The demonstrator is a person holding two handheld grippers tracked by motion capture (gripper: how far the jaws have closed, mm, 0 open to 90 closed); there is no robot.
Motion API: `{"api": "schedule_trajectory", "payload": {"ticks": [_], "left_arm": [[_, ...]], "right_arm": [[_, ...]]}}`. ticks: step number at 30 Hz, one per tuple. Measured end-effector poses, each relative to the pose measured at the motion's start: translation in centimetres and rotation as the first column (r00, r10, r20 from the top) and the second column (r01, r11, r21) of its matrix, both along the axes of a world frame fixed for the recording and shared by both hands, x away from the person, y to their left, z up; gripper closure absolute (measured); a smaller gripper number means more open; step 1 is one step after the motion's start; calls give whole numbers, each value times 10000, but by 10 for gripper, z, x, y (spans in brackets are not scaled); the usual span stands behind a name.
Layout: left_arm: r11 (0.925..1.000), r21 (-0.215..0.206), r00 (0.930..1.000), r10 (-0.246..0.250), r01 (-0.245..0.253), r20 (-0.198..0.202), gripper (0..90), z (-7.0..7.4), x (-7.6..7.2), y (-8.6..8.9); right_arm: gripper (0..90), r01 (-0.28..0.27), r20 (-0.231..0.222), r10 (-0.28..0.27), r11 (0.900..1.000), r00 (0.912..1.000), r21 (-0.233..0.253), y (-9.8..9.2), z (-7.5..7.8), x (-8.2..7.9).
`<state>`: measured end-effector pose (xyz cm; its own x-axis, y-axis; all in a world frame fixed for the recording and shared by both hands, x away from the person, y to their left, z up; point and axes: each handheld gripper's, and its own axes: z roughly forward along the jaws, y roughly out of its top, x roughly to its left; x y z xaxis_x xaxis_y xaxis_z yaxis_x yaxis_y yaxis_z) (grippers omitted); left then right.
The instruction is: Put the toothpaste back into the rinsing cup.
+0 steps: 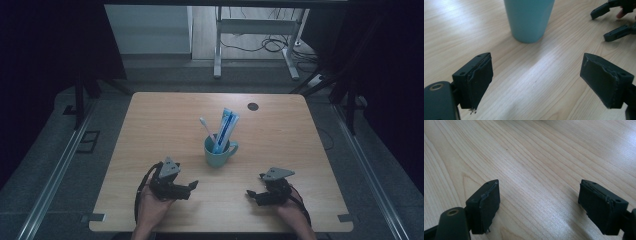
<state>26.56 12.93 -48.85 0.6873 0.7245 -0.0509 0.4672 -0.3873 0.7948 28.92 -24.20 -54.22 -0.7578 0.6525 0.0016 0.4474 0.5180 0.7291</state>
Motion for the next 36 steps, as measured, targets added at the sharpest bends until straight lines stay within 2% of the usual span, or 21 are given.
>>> {"api": "schedule_trajectory", "payload": {"ticks": [5,16,18,22,27,32,36], "left_arm": [[9998,15,9998,195,-195,-6,115,-9,-3,6],[9977,484,9987,473,-464,-163,114,-28,-8,11],[9972,554,9982,527,-510,-298,115,-34,-9,12],[9937,969,9963,630,-571,-589,113,-47,-8,11],[9885,1414,9939,667,-539,-878,100,-55,-6,9],[9903,1275,9918,698,-559,-1072,89,-56,-4,11],[9901,1291,9917,698,-556,-1081,87,-56,-4,10]], "right_arm": [[175,12,5,-12,10000,10000,1,0,0,0],[175,12,13,-12,10000,10000,5,0,0,0],[175,19,6,-19,10000,10000,5,0,0,0],[175,41,-13,-41,10000,10000,15,0,0,0],[175,18,17,-18,10000,10000,10,0,0,0],[175,16,17,-16,10000,10000,7,0,0,0],[175,22,10,-22,10000,10000,12,0,0,0]]}}
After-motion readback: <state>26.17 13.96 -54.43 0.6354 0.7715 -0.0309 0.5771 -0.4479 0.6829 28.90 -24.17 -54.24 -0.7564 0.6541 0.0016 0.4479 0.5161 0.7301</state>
